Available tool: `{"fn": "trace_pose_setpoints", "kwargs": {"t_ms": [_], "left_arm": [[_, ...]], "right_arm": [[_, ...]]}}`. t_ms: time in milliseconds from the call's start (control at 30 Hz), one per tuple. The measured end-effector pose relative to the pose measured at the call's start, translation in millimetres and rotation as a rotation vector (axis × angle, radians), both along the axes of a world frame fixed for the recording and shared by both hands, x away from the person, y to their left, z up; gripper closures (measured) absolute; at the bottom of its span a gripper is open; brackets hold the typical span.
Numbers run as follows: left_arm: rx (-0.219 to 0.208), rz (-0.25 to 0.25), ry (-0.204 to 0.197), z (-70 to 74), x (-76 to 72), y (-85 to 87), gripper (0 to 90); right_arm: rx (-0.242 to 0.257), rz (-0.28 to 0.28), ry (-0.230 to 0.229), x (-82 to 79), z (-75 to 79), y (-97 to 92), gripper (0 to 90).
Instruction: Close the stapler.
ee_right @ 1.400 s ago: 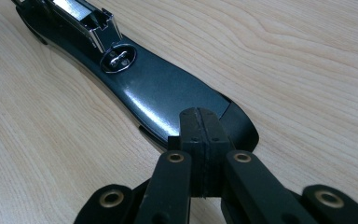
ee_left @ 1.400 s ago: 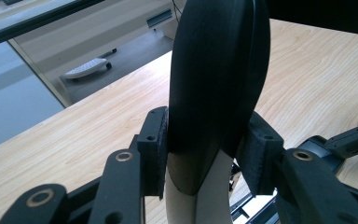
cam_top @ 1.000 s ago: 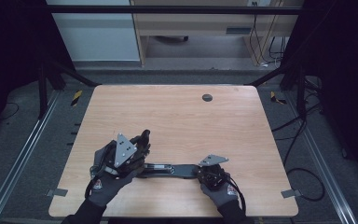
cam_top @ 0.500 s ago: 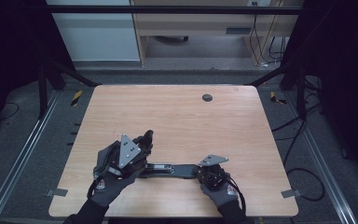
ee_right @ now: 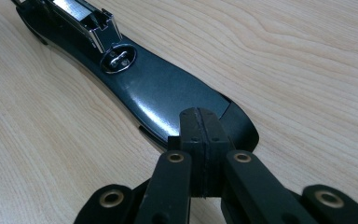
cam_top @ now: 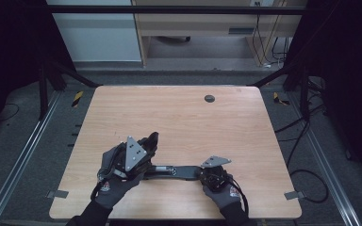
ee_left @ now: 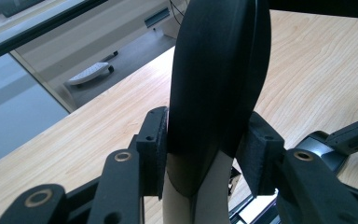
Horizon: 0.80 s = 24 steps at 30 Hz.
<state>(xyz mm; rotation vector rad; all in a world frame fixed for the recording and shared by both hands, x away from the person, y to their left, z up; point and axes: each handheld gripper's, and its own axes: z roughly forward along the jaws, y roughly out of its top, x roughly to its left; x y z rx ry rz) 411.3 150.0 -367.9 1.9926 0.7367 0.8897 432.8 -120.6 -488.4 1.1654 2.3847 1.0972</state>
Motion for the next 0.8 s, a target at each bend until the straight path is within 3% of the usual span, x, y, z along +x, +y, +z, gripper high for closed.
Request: {"fn": "trace_pose_setpoints", "kwargs": {"t_ms": [100,267,500,800], "left_arm": [[0.008,-0.002,-0.004,-0.5,-0.3,-1.6,56.2],[0.067,-0.007,-0.035,-5.6,-2.4,-16.3,56.2],[0.109,0.003,-0.072,-11.0,-5.0,-26.6,56.9],[0.144,0.008,-0.096,-14.9,-6.9,-34.5,57.3]], "right_arm": [[-0.001,0.000,0.000,0.0,0.0,0.0,90.0],[-0.006,0.001,-0.004,-0.1,-0.1,0.0,90.0],[-0.008,0.002,-0.004,-0.1,-0.1,-0.1,90.0],[-0.008,0.001,-0.004,-0.3,-0.1,0.0,90.0]]}}
